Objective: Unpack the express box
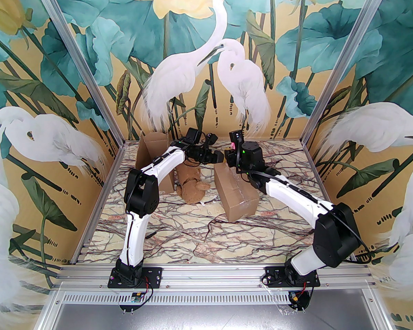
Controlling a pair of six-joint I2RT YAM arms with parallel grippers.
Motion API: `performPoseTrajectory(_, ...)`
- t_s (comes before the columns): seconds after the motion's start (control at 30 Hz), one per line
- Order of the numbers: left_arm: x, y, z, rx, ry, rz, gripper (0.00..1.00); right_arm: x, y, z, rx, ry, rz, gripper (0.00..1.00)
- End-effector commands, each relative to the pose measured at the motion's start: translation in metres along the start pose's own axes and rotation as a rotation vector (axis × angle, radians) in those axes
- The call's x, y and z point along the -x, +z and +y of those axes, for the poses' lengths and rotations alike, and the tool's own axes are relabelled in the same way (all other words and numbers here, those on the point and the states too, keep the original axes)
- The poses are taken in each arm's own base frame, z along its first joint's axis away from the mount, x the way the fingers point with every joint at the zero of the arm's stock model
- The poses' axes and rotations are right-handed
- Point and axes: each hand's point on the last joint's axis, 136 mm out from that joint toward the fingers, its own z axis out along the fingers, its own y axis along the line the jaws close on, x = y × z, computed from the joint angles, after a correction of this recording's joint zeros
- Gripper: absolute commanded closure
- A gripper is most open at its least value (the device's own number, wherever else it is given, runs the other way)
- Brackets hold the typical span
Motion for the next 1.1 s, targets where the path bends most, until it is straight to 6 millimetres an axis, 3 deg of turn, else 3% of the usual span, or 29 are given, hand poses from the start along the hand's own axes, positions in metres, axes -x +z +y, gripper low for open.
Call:
performPoseTrajectory(0.0,-0.022,0.006,0.076,0.221,-0.119,0.034,0.33,-0.043,-0.016,0.009,0.02,0.028,0.158,1.0)
performPoseTrajectory(0.3,-0.043,-0.018,0.063,0.24,-0.129,0.021,0.33,-0.039,-0.002,0.016,0.075,-0.045,0.157,1.0)
performPoseTrajectory(0.63,-0.065,-0.045,0.043,0.222,-0.206,-0.045,0.3,-0.026,-0.001,0.044,0.297,-0.1,0.095,1.0)
performPoseTrajectory(0.73,-0.054,-0.05,0.033,0.21,-0.168,-0.069,0.2,-0.03,-0.005,0.048,0.332,-0.114,0.095,1.0)
performPoseTrajectory(0.87,-0.024,-0.056,0.014,0.172,-0.077,-0.102,0.13,-0.033,-0.009,0.049,0.341,-0.129,0.086,1.0)
performPoseTrajectory(1.07,0.006,-0.049,-0.009,0.054,0.016,-0.069,0.09,-0.033,-0.012,0.047,0.327,-0.164,0.057,1.0)
